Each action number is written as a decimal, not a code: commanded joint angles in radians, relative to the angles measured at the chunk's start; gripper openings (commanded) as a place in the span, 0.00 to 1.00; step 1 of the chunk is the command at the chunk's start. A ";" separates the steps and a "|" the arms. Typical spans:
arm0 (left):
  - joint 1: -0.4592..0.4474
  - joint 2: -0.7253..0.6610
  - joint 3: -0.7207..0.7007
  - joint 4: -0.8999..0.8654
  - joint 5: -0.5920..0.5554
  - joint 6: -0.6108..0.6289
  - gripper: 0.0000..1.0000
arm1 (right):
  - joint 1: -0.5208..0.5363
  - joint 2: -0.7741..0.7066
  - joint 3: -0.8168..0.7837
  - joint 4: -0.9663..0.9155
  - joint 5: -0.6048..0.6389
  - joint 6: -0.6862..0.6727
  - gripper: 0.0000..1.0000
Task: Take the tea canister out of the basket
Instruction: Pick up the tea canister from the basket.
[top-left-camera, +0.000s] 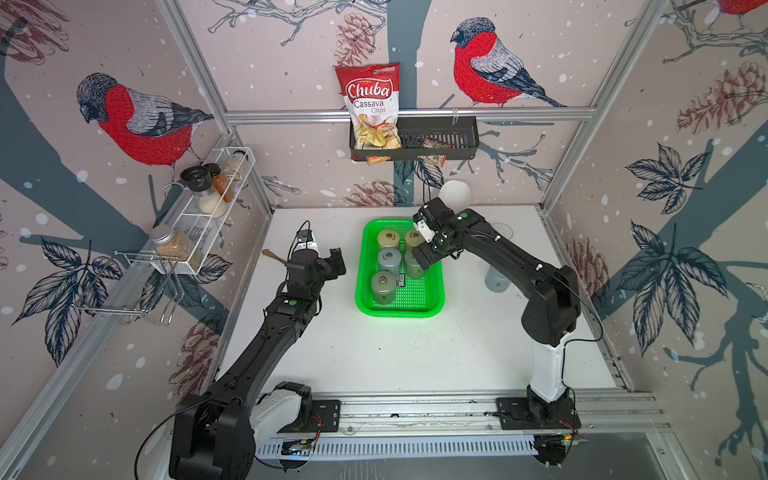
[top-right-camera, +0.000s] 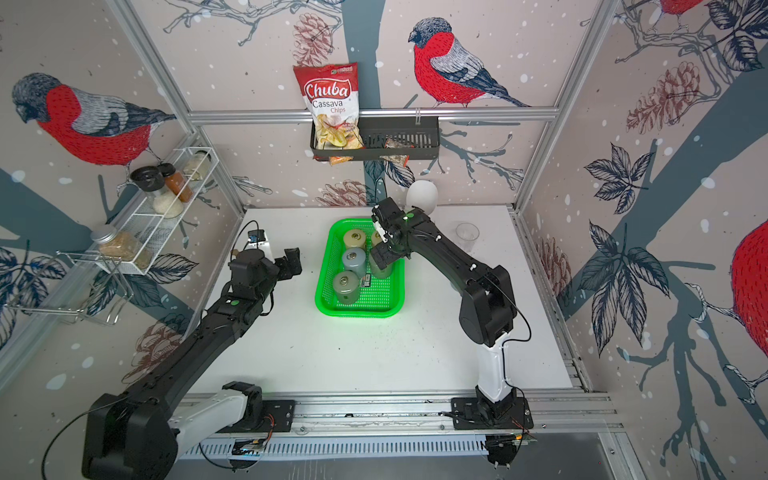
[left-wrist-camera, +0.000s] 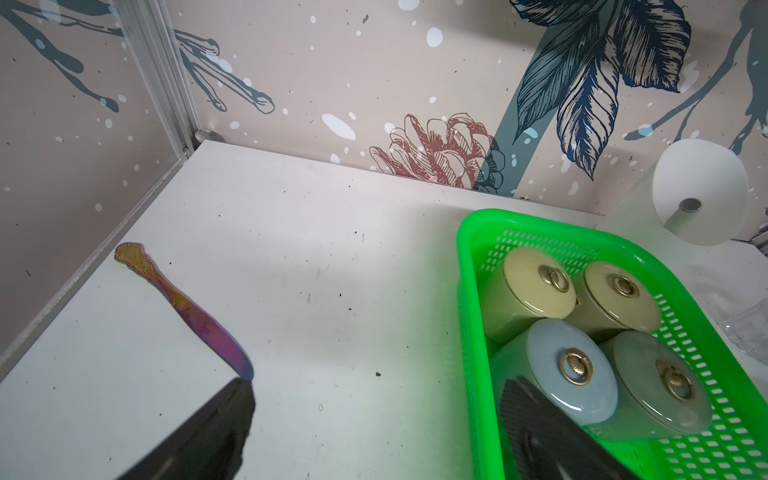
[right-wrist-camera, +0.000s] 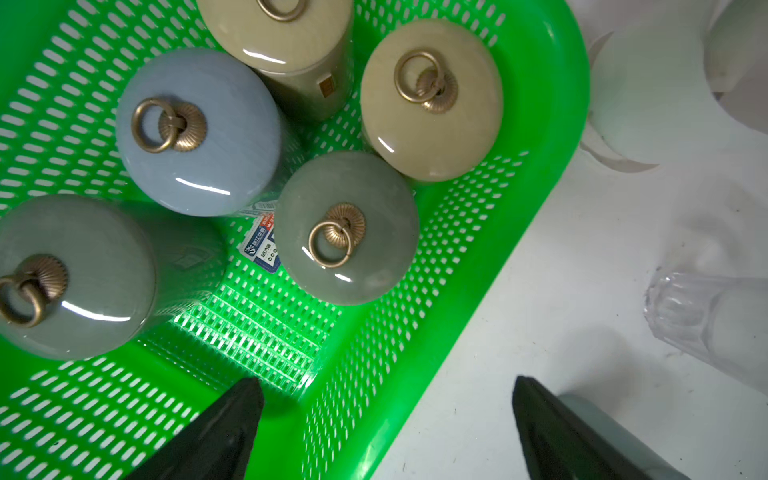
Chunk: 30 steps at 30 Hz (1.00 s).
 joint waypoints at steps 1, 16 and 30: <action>-0.003 -0.003 0.003 -0.003 -0.003 -0.003 0.97 | 0.013 0.057 0.055 -0.042 0.007 -0.043 0.97; -0.003 0.050 0.013 0.002 0.017 -0.006 0.97 | 0.004 0.246 0.229 -0.055 -0.032 -0.114 1.00; -0.003 0.057 0.006 0.002 0.006 -0.003 0.97 | -0.019 0.309 0.252 -0.054 -0.106 -0.130 1.00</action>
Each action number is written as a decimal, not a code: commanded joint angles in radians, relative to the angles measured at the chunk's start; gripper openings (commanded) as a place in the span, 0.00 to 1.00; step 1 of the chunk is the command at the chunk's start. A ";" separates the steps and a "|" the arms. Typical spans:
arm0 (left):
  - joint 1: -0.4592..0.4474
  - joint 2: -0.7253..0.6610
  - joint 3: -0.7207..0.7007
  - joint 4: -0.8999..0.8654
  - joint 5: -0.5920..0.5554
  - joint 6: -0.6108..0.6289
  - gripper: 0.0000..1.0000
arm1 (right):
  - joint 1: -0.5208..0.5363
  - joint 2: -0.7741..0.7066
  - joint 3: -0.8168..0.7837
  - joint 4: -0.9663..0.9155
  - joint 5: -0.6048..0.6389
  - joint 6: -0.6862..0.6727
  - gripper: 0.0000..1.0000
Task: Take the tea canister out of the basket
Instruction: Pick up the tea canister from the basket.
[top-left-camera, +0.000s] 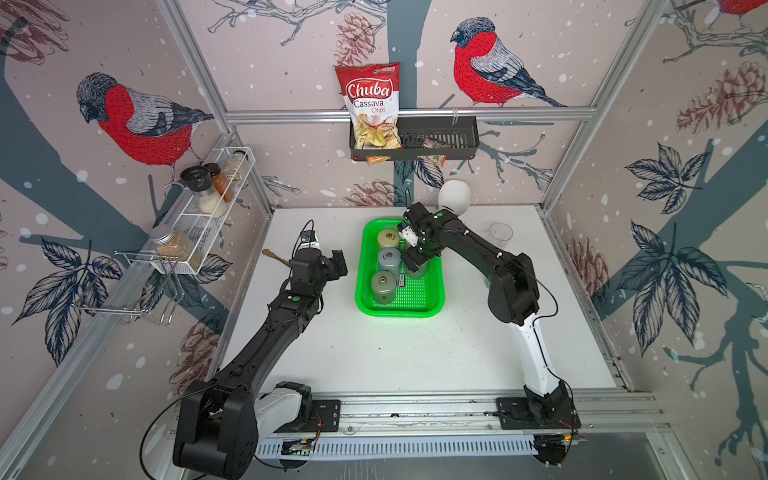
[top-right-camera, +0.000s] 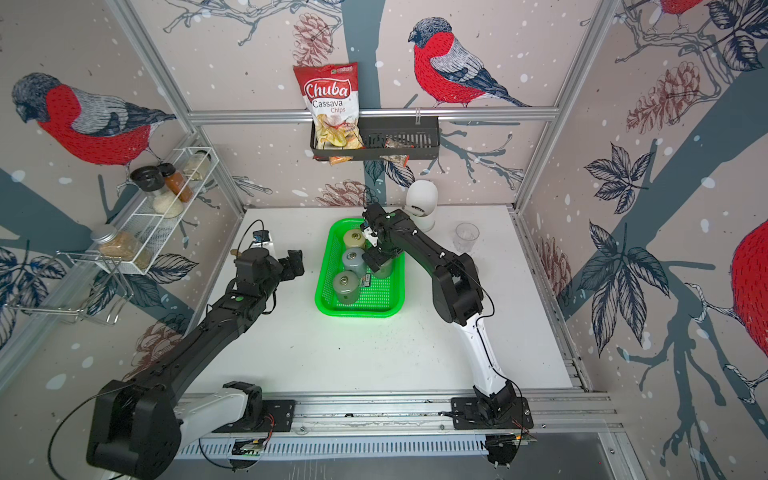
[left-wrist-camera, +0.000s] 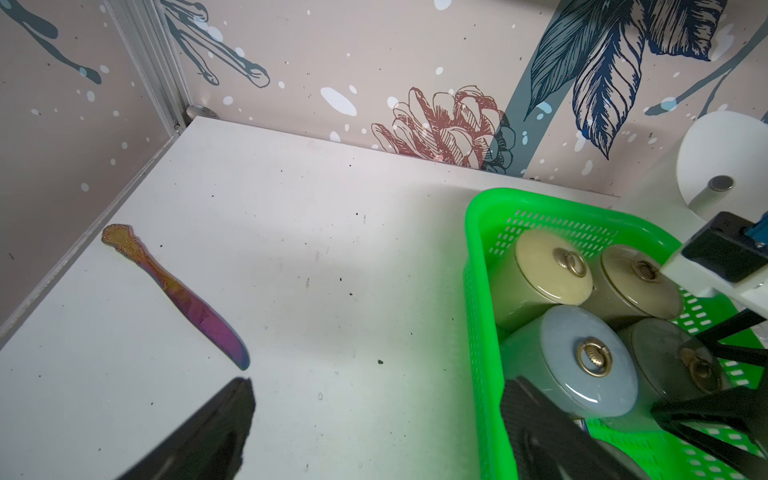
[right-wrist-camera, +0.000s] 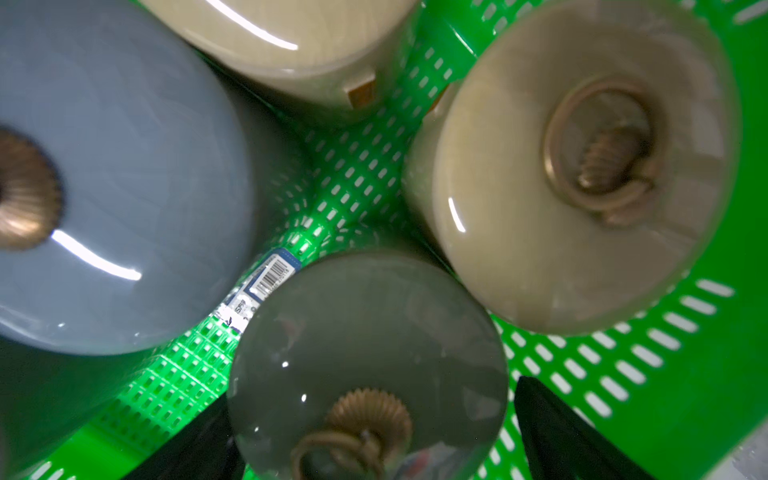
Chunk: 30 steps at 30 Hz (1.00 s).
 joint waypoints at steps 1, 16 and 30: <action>-0.002 -0.001 0.001 0.005 0.000 0.002 0.97 | -0.007 0.014 0.016 -0.006 -0.035 -0.013 1.00; -0.004 0.013 0.005 0.006 0.001 0.000 0.97 | -0.017 0.056 0.039 -0.024 -0.069 -0.021 0.96; -0.004 0.012 0.007 0.008 -0.005 0.003 0.97 | -0.014 0.084 0.068 -0.051 -0.033 -0.005 0.76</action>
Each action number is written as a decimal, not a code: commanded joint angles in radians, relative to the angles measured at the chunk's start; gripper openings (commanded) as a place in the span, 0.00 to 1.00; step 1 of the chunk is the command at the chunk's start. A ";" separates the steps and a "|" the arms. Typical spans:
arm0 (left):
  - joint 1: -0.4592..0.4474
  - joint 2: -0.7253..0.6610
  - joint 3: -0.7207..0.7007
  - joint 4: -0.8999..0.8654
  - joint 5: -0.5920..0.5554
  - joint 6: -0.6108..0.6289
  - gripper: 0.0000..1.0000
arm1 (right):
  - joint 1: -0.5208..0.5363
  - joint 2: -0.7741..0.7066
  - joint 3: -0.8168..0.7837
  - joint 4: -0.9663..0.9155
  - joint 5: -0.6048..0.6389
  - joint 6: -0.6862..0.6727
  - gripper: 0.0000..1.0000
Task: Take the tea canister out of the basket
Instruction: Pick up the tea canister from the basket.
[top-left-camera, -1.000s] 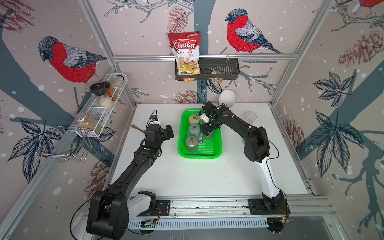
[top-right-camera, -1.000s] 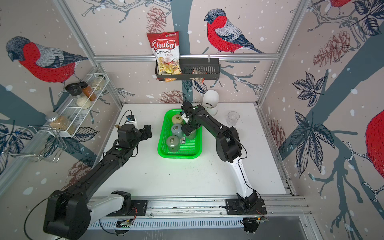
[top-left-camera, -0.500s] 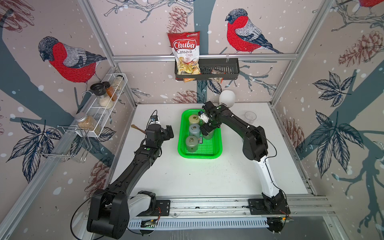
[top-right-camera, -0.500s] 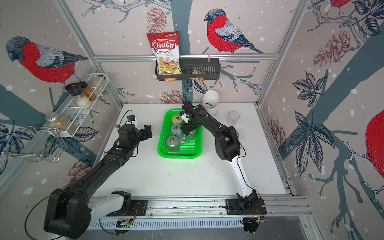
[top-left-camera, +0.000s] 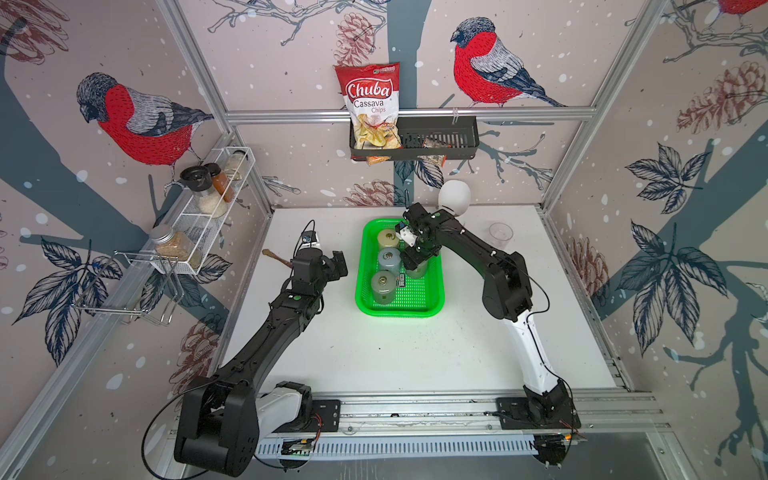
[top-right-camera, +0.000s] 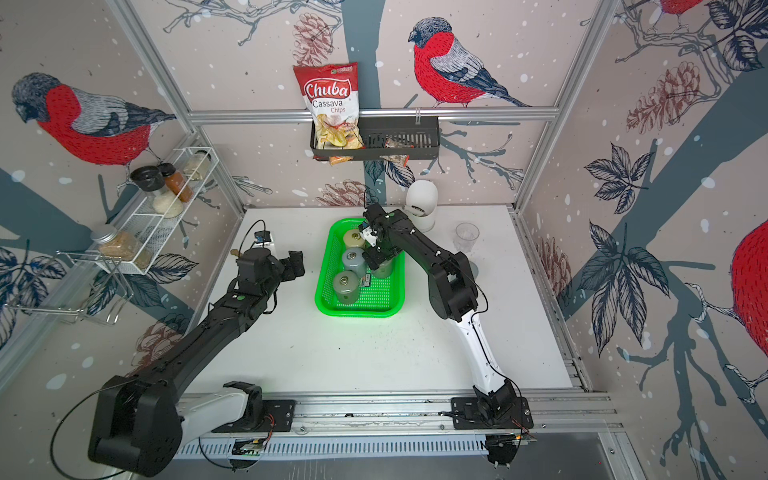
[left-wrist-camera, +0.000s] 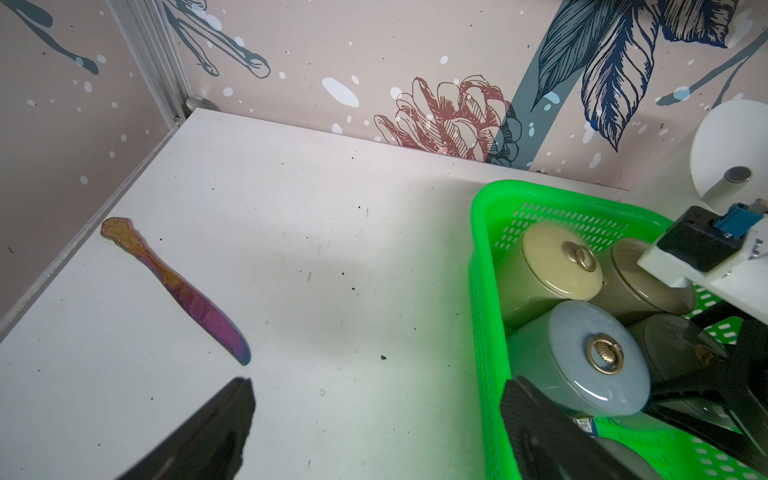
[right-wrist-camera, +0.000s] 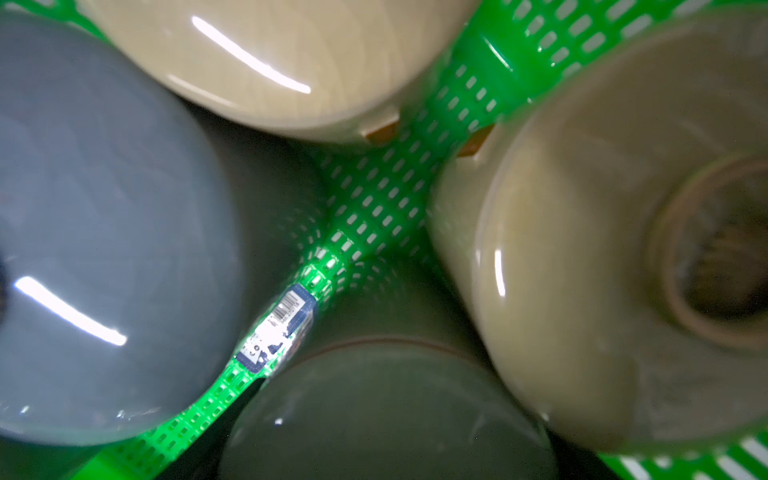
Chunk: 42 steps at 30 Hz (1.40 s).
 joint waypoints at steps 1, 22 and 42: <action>-0.004 -0.004 0.008 0.007 -0.002 0.003 0.97 | 0.001 0.007 0.001 -0.049 0.031 0.004 0.74; -0.003 -0.001 0.031 0.000 0.005 0.005 0.97 | 0.011 -0.013 0.005 -0.068 0.049 0.014 0.08; -0.004 -0.041 0.011 -0.008 0.000 -0.004 0.97 | 0.027 -0.080 0.005 -0.072 0.066 0.029 0.00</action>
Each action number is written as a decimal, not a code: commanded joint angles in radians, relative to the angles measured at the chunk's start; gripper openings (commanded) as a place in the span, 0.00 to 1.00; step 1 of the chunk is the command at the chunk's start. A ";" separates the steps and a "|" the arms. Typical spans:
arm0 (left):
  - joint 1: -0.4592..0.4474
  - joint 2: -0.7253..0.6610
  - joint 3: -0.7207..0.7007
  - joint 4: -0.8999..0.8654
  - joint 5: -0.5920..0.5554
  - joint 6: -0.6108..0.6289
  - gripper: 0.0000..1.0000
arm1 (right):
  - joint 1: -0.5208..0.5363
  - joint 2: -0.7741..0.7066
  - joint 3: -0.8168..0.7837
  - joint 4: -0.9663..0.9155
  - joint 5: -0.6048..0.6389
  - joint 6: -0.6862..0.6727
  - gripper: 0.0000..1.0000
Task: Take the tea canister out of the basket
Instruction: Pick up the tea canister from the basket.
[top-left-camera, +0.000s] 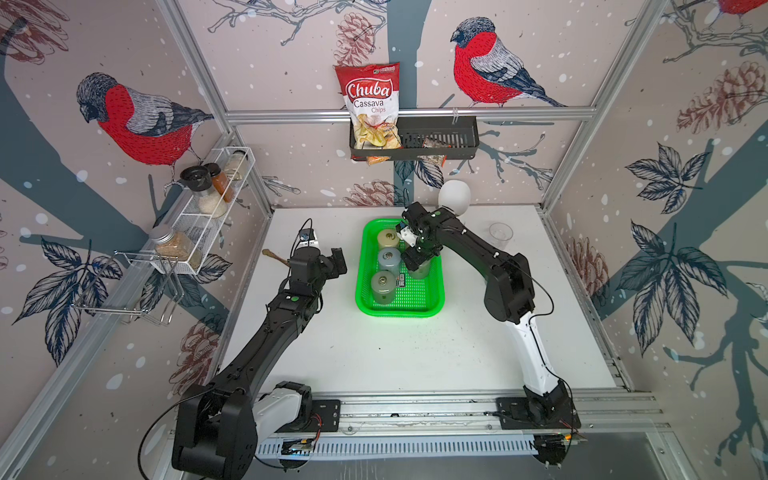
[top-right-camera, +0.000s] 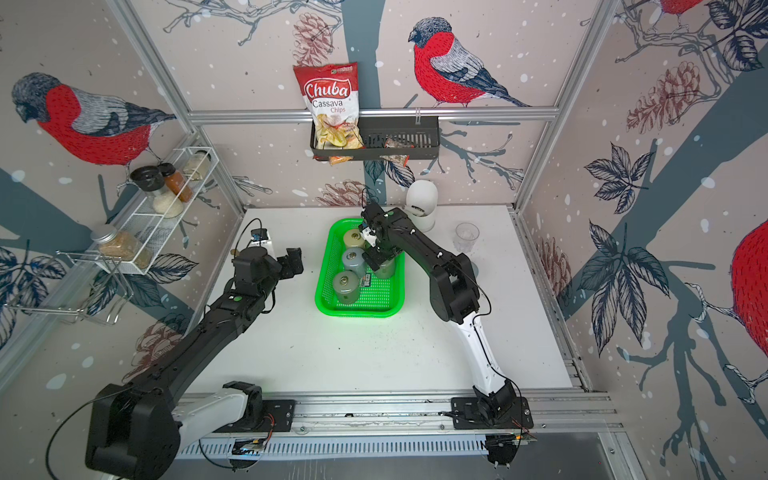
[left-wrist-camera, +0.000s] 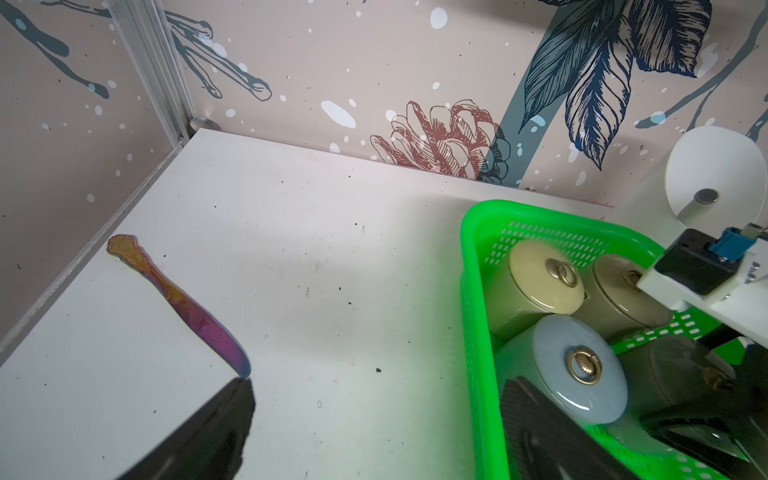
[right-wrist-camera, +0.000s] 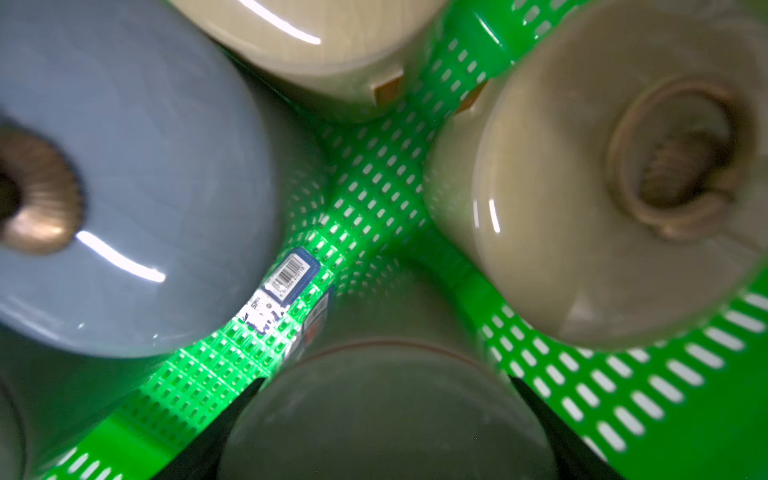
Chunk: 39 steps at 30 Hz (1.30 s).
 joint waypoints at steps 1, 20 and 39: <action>-0.004 -0.007 -0.002 -0.004 0.001 -0.004 0.97 | 0.005 -0.036 0.003 -0.010 0.022 0.017 0.00; -0.003 -0.015 -0.003 -0.004 0.008 -0.013 0.97 | 0.045 -0.193 0.013 -0.038 0.075 0.048 0.00; -0.004 -0.023 -0.002 -0.003 0.016 -0.012 0.97 | -0.007 -0.407 -0.128 -0.036 0.105 0.102 0.00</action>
